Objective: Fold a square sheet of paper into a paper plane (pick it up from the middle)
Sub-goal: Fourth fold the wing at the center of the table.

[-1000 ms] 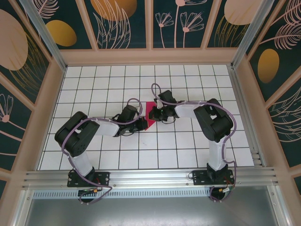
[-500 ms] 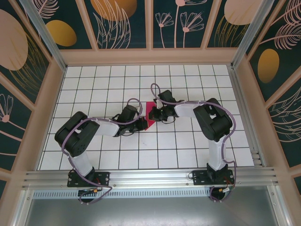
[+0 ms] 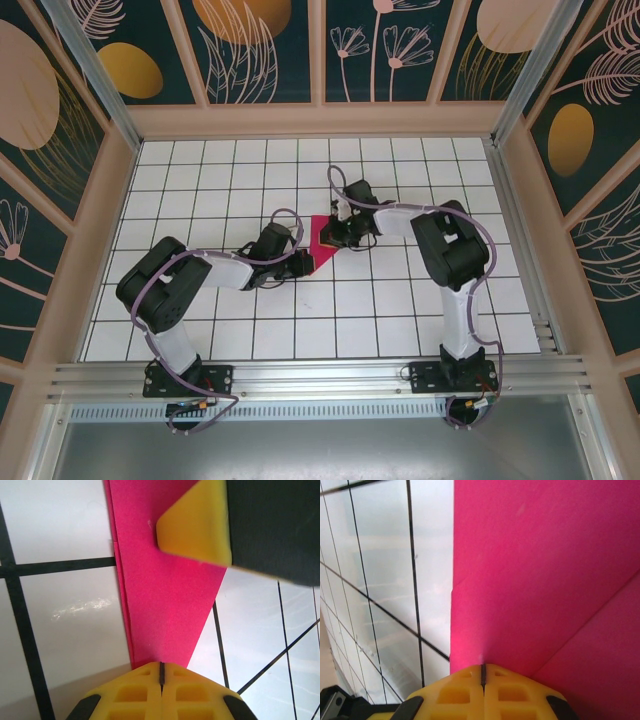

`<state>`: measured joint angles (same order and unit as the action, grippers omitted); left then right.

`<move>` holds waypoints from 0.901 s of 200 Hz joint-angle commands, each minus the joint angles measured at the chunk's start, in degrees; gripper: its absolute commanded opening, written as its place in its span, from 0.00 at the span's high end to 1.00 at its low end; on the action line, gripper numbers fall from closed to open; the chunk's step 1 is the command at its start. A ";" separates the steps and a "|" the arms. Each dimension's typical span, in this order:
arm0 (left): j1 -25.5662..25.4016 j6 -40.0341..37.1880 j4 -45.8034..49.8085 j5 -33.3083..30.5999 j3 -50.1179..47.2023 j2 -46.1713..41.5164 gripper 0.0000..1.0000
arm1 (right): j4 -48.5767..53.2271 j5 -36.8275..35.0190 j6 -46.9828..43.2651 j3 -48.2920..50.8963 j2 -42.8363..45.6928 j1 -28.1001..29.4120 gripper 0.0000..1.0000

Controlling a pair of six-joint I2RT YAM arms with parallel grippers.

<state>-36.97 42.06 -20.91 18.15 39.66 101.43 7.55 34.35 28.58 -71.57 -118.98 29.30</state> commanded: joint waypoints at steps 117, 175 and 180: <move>0.06 -1.54 7.77 2.06 -2.50 1.41 1.00 | 6.00 -12.49 -4.23 -15.43 -7.70 -9.89 1.00; 0.01 -1.69 7.62 0.28 -0.20 -1.28 0.91 | 5.06 -13.71 -5.16 -13.48 0.42 -10.16 0.83; -0.05 -1.57 7.53 0.14 0.23 -1.83 0.89 | 4.28 -13.78 -4.99 -11.89 1.99 -10.17 0.80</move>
<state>-36.75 41.54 -20.43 18.98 39.57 101.03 12.62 22.00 24.62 -87.29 -124.77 18.48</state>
